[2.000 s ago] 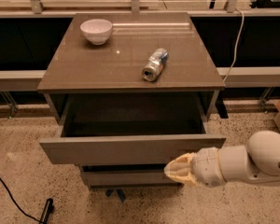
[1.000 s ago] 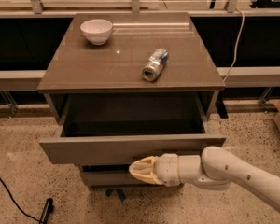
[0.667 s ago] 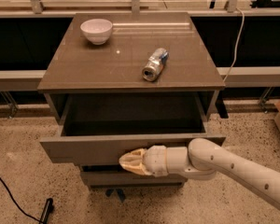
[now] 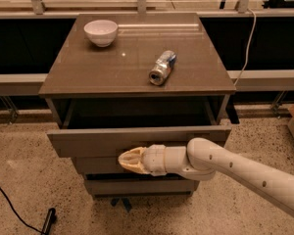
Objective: Close top drawer
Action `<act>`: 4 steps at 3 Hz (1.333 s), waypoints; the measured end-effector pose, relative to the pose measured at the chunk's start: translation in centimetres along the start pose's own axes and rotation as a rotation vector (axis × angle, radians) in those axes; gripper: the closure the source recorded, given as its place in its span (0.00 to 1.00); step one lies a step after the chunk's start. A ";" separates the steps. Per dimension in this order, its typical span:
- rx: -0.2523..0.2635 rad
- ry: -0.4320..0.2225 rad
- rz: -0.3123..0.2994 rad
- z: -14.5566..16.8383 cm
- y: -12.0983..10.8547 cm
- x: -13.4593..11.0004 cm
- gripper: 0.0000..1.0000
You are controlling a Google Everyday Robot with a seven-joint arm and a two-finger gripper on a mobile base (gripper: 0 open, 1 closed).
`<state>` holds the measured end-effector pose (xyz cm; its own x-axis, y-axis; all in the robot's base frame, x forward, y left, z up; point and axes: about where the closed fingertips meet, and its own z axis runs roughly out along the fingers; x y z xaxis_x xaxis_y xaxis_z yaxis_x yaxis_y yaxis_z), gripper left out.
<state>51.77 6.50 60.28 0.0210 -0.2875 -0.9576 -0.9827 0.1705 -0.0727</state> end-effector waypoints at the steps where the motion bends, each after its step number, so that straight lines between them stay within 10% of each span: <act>1: 0.000 0.000 0.000 0.0 0.0 0.0 1.00; 4: 0.091 0.014 -0.107 0.7 -4.2 -1.5 1.00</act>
Offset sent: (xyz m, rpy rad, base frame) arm 0.0474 0.0050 0.0250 -0.0663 -0.1646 -0.0517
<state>56.04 6.84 61.87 0.1215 -0.3217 -0.9390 -0.9543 0.2225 -0.1997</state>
